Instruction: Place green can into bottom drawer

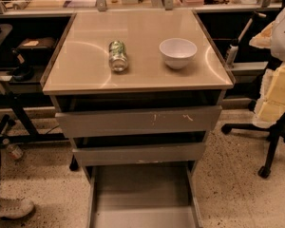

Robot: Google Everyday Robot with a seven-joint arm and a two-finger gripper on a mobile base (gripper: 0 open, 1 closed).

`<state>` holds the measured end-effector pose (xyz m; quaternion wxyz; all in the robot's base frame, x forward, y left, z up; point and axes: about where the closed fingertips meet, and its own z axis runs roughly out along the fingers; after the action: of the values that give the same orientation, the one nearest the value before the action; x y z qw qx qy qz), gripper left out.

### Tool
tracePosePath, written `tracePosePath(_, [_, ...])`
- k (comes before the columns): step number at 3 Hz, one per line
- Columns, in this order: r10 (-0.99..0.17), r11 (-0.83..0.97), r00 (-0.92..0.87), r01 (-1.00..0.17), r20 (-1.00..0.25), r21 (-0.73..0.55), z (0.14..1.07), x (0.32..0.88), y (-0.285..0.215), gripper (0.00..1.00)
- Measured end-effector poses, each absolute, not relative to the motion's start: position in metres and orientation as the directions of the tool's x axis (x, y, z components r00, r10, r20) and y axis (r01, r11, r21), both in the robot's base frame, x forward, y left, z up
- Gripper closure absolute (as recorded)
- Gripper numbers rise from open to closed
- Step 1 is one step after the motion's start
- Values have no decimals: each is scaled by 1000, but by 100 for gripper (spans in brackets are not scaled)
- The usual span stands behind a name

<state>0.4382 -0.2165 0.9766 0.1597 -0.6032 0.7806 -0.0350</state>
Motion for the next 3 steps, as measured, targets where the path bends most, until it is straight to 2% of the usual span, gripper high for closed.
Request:
tracePosePath(2, [-946,297,-247,-921,-211,-254,979,443,-207,0])
tracePosePath(3, [-943,304,-255,-920,-212,-246,978,456,-184,0])
